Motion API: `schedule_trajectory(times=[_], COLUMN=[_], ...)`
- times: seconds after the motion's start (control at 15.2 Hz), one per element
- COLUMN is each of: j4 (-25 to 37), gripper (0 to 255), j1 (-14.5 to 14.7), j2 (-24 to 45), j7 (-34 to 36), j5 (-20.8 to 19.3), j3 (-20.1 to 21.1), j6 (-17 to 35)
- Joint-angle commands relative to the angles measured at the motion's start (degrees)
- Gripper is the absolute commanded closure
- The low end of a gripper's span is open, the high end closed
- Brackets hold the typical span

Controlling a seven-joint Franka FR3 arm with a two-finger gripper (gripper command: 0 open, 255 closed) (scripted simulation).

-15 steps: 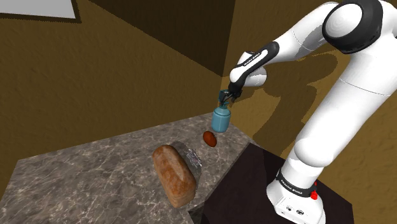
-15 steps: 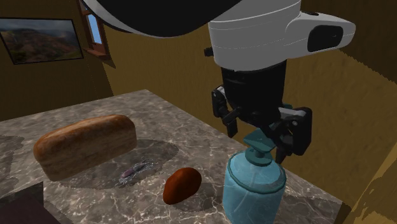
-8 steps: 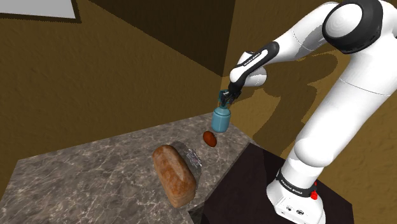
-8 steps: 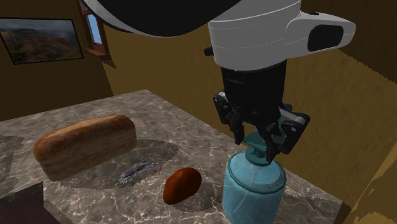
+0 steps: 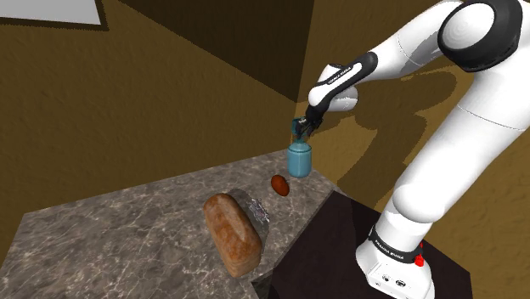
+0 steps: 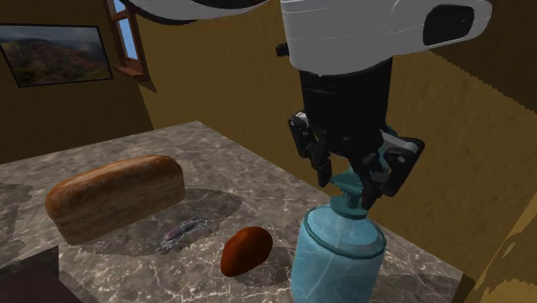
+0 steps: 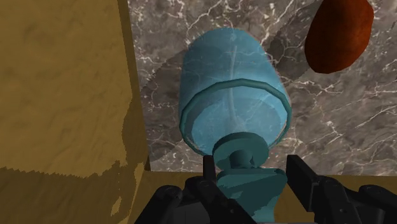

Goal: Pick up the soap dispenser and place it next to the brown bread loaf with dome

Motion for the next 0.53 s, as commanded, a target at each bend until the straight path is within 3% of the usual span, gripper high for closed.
schedule_trajectory(times=[0.0, 0.46], j4=[0.68, 3.15], gripper=[255, 255], j1=[-0.2, -0.84], j2=[-1.04, -4.7], j7=[0.62, 2.25], j5=[-0.73, -2.7], j3=[0.24, 1.1], j6=[-1.61, -7.58])
